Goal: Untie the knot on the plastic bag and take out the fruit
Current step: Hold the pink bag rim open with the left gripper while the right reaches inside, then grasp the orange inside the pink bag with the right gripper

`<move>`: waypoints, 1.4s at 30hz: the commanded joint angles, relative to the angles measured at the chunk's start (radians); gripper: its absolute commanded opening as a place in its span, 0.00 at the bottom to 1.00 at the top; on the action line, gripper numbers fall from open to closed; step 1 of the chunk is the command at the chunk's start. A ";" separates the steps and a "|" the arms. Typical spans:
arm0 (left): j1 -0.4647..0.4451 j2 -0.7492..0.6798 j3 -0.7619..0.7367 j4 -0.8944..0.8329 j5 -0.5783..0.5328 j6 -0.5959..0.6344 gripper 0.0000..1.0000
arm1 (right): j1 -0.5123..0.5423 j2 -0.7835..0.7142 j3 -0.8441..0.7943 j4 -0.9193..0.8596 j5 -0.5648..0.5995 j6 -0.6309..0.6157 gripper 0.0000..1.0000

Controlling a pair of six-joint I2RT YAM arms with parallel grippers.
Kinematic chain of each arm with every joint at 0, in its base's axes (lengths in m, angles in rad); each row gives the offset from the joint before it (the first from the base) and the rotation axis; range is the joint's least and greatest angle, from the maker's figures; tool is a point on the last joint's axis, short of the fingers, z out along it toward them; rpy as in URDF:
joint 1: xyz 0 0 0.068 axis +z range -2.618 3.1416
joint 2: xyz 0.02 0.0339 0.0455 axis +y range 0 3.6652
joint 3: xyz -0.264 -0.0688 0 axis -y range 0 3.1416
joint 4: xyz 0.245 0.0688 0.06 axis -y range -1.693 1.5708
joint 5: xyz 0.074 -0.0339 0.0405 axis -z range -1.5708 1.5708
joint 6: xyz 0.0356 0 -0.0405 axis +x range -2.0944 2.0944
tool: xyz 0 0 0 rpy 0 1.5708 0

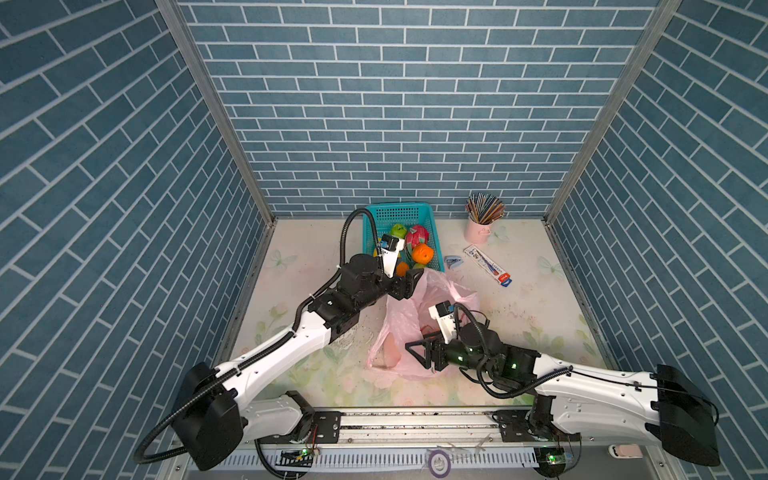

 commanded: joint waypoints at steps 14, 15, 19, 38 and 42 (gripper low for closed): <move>-0.217 -0.097 -0.204 -0.410 -0.144 -0.216 0.78 | 0.003 0.050 0.026 -0.406 0.106 0.196 0.57; -0.222 -0.097 -0.222 -0.405 -0.143 -0.224 0.78 | 0.003 0.054 0.018 -0.432 0.113 0.224 0.56; -0.249 -0.091 -0.285 -0.362 -0.119 -0.247 0.75 | 0.002 0.057 -0.012 -0.466 0.106 0.262 0.57; -0.301 0.020 -0.339 -0.307 -0.119 -0.222 0.57 | -0.095 -0.016 0.003 -0.462 0.288 0.394 0.68; -0.301 0.007 -0.350 -0.290 -0.124 -0.231 0.57 | -0.110 0.086 0.039 -0.471 0.332 0.414 0.74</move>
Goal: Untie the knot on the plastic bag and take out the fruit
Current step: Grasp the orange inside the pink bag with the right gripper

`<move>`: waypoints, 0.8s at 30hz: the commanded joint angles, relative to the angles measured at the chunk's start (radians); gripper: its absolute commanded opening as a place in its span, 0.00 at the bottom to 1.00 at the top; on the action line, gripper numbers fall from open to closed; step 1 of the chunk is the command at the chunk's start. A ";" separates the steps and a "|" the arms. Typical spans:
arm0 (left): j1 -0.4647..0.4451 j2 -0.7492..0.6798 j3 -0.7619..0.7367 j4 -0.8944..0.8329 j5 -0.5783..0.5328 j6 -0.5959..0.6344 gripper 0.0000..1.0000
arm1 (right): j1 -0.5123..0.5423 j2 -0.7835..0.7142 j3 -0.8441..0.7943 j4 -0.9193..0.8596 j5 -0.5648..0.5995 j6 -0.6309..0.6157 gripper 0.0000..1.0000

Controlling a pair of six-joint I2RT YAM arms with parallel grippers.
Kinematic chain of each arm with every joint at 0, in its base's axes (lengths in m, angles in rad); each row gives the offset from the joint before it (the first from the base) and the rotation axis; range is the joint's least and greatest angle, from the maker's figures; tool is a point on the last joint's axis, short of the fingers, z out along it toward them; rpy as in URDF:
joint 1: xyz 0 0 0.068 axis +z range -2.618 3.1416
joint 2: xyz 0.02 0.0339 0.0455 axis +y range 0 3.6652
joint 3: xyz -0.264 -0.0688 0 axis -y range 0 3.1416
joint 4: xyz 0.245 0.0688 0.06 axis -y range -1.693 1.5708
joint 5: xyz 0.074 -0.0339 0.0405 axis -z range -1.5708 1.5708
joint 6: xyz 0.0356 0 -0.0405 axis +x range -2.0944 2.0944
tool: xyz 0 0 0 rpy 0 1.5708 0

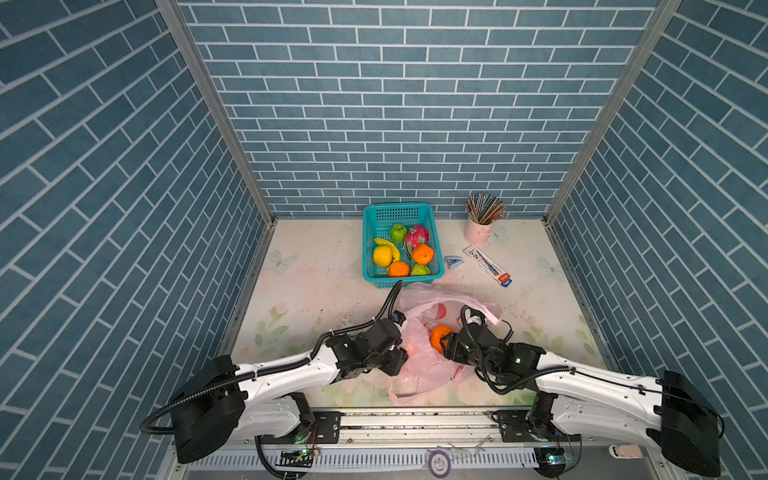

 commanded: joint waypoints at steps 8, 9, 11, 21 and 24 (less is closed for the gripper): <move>-0.007 -0.033 -0.038 0.036 -0.036 -0.016 0.57 | -0.019 0.242 0.111 0.039 0.110 0.005 0.88; -0.008 -0.034 -0.040 0.037 -0.036 -0.016 0.57 | -0.022 0.267 0.121 0.038 0.126 -0.001 0.88; -0.007 -0.033 -0.042 0.039 -0.035 -0.015 0.57 | -0.033 0.307 0.140 0.047 0.135 -0.021 0.88; -0.007 -0.045 -0.045 0.045 -0.044 -0.009 0.57 | -0.045 0.404 0.175 0.050 0.128 -0.058 0.70; -0.008 -0.051 -0.043 0.058 -0.050 0.000 0.57 | -0.045 0.378 0.168 0.051 0.122 -0.059 0.62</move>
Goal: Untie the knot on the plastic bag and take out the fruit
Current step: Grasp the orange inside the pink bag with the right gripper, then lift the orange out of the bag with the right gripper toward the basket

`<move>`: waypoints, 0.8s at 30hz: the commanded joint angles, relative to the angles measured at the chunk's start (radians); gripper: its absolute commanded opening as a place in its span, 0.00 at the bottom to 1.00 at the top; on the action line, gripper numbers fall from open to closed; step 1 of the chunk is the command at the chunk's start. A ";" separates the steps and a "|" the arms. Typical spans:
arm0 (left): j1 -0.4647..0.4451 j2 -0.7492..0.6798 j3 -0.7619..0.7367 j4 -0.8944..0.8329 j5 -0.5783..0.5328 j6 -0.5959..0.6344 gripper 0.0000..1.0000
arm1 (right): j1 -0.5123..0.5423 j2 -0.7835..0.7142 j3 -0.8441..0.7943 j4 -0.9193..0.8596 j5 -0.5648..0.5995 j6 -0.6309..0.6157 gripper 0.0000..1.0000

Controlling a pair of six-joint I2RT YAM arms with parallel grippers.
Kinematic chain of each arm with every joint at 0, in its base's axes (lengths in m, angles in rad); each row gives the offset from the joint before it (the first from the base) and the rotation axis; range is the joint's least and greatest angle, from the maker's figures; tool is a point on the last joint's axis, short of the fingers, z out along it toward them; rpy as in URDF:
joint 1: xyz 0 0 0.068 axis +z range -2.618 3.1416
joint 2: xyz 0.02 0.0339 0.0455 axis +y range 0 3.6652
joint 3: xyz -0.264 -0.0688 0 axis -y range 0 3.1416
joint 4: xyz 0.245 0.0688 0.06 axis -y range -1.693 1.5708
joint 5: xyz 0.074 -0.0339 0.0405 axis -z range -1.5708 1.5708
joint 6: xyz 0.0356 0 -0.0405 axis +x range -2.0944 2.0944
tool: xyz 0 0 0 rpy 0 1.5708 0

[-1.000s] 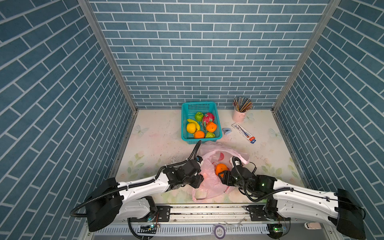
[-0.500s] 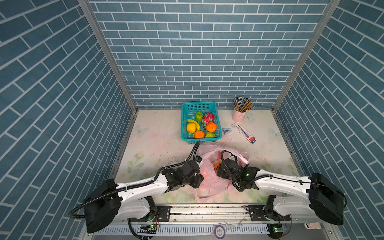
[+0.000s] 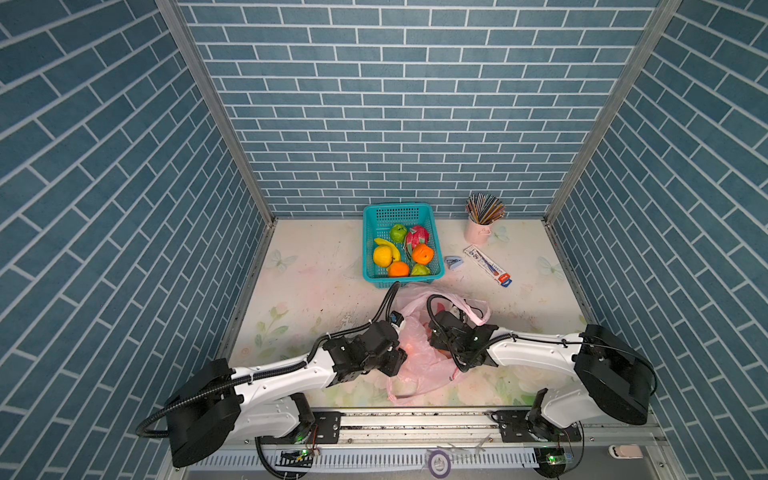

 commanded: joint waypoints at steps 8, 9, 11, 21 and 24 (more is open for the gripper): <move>-0.006 -0.050 0.024 0.089 -0.059 0.040 0.72 | -0.002 -0.140 0.007 -0.031 -0.009 -0.026 0.55; -0.006 -0.058 0.031 0.091 -0.065 0.044 0.74 | -0.002 -0.157 0.009 -0.035 -0.009 -0.028 0.55; -0.005 -0.077 0.056 0.081 -0.078 0.065 0.77 | -0.002 -0.195 0.012 -0.034 -0.011 -0.050 0.55; 0.034 -0.102 0.236 0.079 -0.140 0.196 0.81 | -0.001 -0.346 -0.024 0.027 -0.090 -0.146 0.52; 0.056 -0.057 0.291 0.119 -0.110 0.227 0.81 | 0.008 -0.384 -0.028 0.028 -0.107 -0.165 0.52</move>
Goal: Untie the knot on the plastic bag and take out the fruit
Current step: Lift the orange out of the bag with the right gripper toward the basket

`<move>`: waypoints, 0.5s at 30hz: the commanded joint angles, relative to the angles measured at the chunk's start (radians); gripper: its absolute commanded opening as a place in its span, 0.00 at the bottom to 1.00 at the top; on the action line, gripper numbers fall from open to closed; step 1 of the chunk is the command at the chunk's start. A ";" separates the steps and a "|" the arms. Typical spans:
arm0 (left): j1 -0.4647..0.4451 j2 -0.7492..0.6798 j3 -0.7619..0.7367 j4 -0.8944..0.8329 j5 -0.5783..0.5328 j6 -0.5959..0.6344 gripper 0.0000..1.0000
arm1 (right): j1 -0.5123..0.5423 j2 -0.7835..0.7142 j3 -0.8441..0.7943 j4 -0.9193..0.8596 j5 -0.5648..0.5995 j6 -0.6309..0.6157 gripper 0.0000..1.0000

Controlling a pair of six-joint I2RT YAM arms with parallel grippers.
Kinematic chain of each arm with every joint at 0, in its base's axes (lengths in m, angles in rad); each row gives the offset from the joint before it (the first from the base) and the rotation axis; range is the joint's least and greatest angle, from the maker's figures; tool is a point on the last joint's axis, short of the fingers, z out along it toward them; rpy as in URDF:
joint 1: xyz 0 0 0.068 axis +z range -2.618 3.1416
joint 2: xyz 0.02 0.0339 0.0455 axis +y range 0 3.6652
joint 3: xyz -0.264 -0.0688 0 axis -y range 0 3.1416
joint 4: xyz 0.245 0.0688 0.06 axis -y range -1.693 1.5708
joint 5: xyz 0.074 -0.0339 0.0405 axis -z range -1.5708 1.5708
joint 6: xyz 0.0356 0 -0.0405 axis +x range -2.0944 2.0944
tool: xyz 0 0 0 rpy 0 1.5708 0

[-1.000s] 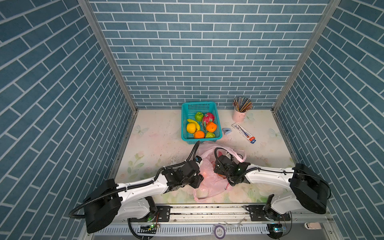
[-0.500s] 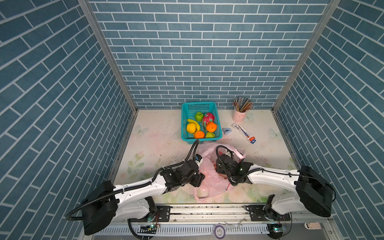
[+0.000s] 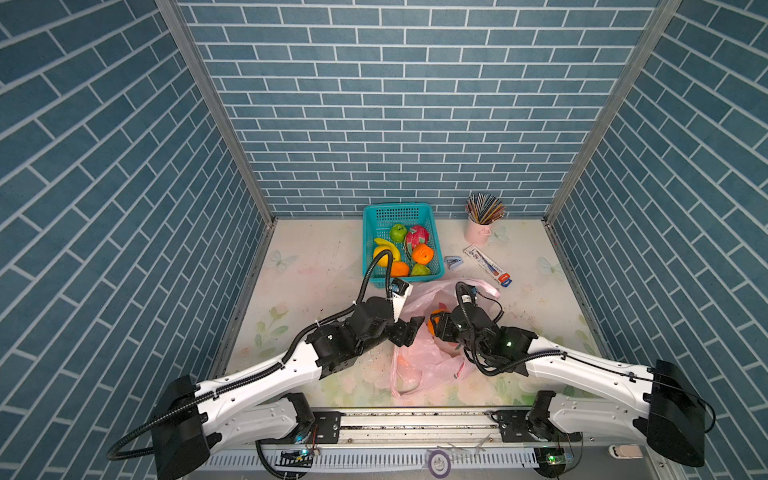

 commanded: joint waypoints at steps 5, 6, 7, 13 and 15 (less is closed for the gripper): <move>0.040 0.100 0.123 0.069 0.045 0.049 0.80 | 0.030 -0.101 -0.010 -0.012 -0.059 -0.074 0.51; 0.046 0.103 0.134 0.074 0.059 0.043 0.80 | 0.032 -0.112 -0.008 -0.011 -0.074 -0.085 0.51; 0.055 0.104 0.146 0.078 0.077 0.033 0.80 | 0.034 -0.124 -0.006 -0.008 -0.091 -0.099 0.51; 0.105 0.061 0.155 0.119 0.142 -0.004 0.80 | 0.035 -0.161 0.027 0.005 -0.169 -0.153 0.51; 0.119 0.036 0.158 0.111 0.143 -0.008 0.80 | 0.035 -0.165 0.054 0.000 -0.187 -0.166 0.51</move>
